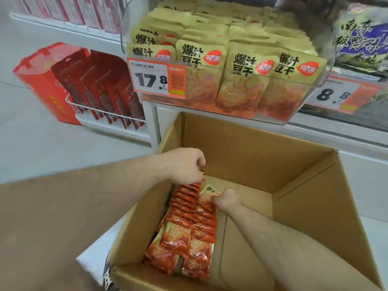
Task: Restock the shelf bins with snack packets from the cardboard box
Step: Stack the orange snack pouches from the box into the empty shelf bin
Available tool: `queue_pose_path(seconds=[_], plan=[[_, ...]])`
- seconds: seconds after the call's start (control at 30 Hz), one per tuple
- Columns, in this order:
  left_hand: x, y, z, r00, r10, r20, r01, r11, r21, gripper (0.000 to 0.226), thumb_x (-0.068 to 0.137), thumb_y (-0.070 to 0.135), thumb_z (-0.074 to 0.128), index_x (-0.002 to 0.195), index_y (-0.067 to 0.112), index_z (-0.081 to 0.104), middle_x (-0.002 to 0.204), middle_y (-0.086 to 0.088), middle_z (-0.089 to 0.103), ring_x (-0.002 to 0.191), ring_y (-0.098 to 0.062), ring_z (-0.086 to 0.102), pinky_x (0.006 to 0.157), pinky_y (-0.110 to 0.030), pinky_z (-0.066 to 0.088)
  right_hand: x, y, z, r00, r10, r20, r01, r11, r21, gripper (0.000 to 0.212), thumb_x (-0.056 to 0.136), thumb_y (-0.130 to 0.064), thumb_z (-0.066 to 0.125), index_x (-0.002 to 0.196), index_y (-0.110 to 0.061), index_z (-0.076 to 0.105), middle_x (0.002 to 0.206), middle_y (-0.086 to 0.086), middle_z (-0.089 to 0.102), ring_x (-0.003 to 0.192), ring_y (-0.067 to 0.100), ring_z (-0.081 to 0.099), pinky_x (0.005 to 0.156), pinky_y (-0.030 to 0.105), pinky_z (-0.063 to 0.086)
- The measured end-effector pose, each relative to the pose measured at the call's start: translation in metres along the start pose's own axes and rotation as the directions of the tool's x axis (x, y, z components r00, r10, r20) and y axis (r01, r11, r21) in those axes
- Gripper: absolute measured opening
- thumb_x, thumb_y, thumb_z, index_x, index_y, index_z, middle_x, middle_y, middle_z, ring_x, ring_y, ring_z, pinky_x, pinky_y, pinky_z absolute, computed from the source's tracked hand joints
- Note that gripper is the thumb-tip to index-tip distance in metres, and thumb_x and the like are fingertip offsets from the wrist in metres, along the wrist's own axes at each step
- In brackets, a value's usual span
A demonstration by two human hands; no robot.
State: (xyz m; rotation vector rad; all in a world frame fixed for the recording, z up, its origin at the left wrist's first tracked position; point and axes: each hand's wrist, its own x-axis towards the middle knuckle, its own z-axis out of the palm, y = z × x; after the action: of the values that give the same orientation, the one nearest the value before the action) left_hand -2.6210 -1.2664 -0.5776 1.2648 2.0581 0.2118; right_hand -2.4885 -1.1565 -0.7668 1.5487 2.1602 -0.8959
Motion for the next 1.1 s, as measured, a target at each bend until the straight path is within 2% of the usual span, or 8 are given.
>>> queue_pose_path(seconds=[0.2, 0.4, 0.5, 0.6, 0.73, 0.93, 1.0, 1.1], plan=[[0.016, -0.009, 0.009, 0.993, -0.098, 0.061, 0.099, 0.995, -0.021, 0.034, 0.089, 0.019, 0.060, 0.122, 0.024, 0.057, 0.112, 0.005, 0.065, 0.104, -0.015, 0.062, 0.095, -0.035, 0.052, 0.071, 0.021, 0.067, 0.951, 0.265, 0.160, -0.303, 0.899, 0.315, 0.051, 0.059, -0.051, 0.086, 0.091, -0.015, 0.067, 0.105, 0.007, 0.071, 0.096, 0.025, 0.069, 0.087, 0.034, 0.057], [0.013, -0.010, 0.007, 0.989, -0.116, 0.096, 0.121, 0.991, -0.049, 0.037, 0.091, 0.017, 0.060, 0.127, 0.021, 0.055, 0.113, 0.001, 0.067, 0.099, -0.016, 0.064, 0.089, -0.033, 0.054, 0.077, 0.032, 0.046, 0.928, 0.346, 0.135, -0.368, 0.807, 0.463, 0.025, 0.074, -0.020, 0.076, 0.093, -0.004, 0.071, 0.091, 0.010, 0.070, 0.088, 0.029, 0.071, 0.075, 0.036, 0.059], [0.008, -0.008, 0.002, 0.989, -0.135, 0.065, 0.142, 0.981, -0.134, 0.031, 0.091, 0.017, 0.059, 0.121, 0.017, 0.057, 0.098, 0.000, 0.066, 0.078, -0.016, 0.059, 0.068, -0.026, 0.049, 0.036, 0.028, 0.002, 0.944, 0.279, 0.173, -0.316, 0.623, 0.716, 0.006, 0.086, 0.000, 0.063, 0.090, 0.000, 0.067, 0.085, 0.013, 0.067, 0.085, 0.031, 0.067, 0.067, 0.035, 0.054], [0.001, -0.003, -0.004, 0.972, -0.229, 0.051, 0.234, 0.931, -0.279, 0.014, 0.093, 0.020, 0.059, 0.105, 0.016, 0.054, 0.089, -0.006, 0.063, 0.078, -0.020, 0.060, 0.072, -0.032, 0.056, -0.006, 0.022, -0.030, 0.952, 0.140, 0.274, -0.307, 0.361, 0.881, 0.014, 0.094, -0.001, 0.053, 0.086, -0.007, 0.063, 0.061, 0.005, 0.067, 0.062, 0.020, 0.053, 0.055, 0.027, 0.036], [-0.003, 0.005, -0.009, 0.940, -0.330, 0.085, 0.326, 0.795, -0.512, 0.027, 0.094, 0.030, 0.064, 0.113, 0.013, 0.054, 0.109, -0.007, 0.062, 0.102, -0.027, 0.062, 0.084, -0.040, 0.058, -0.053, -0.006, -0.055, 0.885, -0.262, 0.384, -0.348, 0.175, 0.921, 0.021, 0.091, -0.012, 0.058, 0.111, -0.010, 0.064, 0.093, 0.007, 0.072, 0.083, 0.018, 0.058, 0.064, 0.027, 0.039], [0.007, 0.000, -0.002, 0.923, -0.384, 0.029, 0.301, 0.674, -0.675, 0.029, 0.085, -0.005, 0.067, 0.112, 0.002, 0.065, 0.107, -0.016, 0.071, 0.095, -0.031, 0.069, 0.079, -0.038, 0.057, -0.070, -0.040, -0.049, 0.711, -0.538, 0.453, -0.403, 0.216, 0.889, 0.025, 0.081, -0.017, 0.062, 0.105, -0.014, 0.066, 0.093, 0.006, 0.068, 0.073, 0.017, 0.062, 0.060, 0.027, 0.044], [0.009, -0.002, -0.005, 0.923, -0.383, -0.015, 0.285, 0.713, -0.641, 0.030, 0.083, -0.007, 0.067, 0.110, 0.004, 0.063, 0.107, -0.014, 0.069, 0.097, -0.030, 0.067, 0.081, -0.039, 0.056, -0.049, -0.035, -0.042, 0.796, -0.366, 0.482, -0.413, 0.254, 0.875, 0.014, 0.080, -0.019, 0.058, 0.088, -0.011, 0.066, 0.080, 0.007, 0.066, 0.064, 0.018, 0.057, 0.057, 0.027, 0.038], [0.012, -0.006, -0.008, 0.934, -0.353, -0.051, 0.261, 0.774, -0.578, 0.029, 0.084, -0.006, 0.068, 0.107, 0.009, 0.061, 0.108, -0.010, 0.067, 0.096, -0.026, 0.064, 0.074, -0.035, 0.054, -0.001, -0.015, -0.011, 0.937, 0.115, 0.330, -0.332, 0.582, 0.743, 0.011, 0.087, -0.016, 0.056, 0.079, -0.011, 0.061, 0.063, 0.003, 0.054, 0.048, 0.014, 0.044, 0.044, 0.019, 0.032]])
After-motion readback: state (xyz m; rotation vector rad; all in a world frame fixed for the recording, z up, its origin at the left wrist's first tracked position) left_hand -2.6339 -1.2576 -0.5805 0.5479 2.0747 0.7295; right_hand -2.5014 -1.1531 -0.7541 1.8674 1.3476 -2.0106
